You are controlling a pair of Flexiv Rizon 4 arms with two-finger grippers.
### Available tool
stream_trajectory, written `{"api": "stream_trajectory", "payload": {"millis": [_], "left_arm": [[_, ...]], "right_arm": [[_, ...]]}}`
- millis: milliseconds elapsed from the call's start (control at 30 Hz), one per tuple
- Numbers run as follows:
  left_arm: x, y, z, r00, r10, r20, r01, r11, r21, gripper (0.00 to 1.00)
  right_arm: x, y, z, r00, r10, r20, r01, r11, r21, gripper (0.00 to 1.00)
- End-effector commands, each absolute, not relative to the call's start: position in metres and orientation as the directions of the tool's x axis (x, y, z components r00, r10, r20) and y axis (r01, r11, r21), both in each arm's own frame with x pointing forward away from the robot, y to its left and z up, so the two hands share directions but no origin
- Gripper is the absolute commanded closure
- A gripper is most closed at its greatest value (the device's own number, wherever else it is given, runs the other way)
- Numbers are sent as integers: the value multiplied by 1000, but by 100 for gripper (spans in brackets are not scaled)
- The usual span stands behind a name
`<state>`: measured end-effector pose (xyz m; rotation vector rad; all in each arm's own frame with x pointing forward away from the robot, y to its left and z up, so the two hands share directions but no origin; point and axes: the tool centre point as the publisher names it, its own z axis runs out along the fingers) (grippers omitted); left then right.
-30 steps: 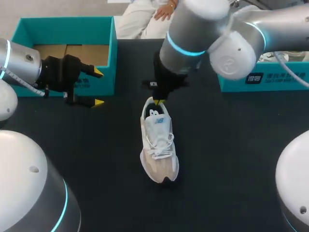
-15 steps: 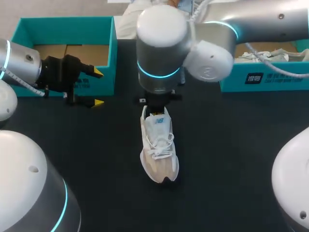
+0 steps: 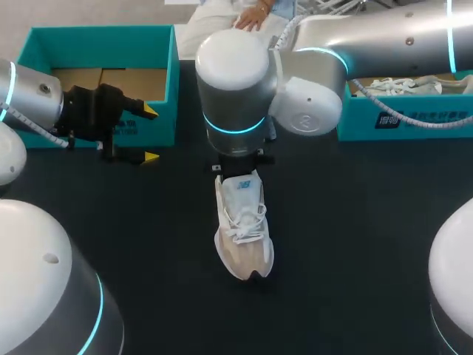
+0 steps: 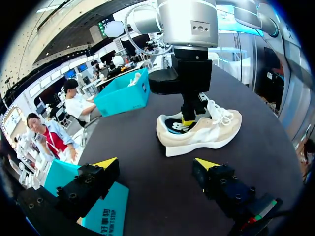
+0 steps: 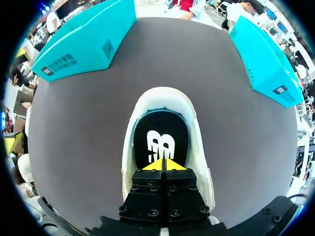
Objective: Take the shoe out of the shoebox, open the shoe tongue, remove and reinsert the insole, then place the shoe into the shoebox
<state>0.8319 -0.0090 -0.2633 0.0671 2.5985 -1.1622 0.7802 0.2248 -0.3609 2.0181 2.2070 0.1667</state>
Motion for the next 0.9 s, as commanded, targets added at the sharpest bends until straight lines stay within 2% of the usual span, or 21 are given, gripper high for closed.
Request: {"api": "stream_trajectory", "payload": {"millis": [33,367,567,900], "left_arm": [[831,-9,-263,-956,-76,-283,160,675,-720,0],[831,-9,-263,-956,-76,-283,160,675,-720,0],[831,-9,-263,-956,-76,-283,160,675,-720,0],[831,-9,-263,-956,-76,-283,160,675,-720,0]], "right_arm": [[786,231,-385,-99,994,-41,983,105,154,100],[787,224,-401,-107,992,-73,984,116,135,100],[796,221,-376,-66,994,-88,970,85,227,100],[819,225,-394,-90,993,-83,968,107,229,100]]}}
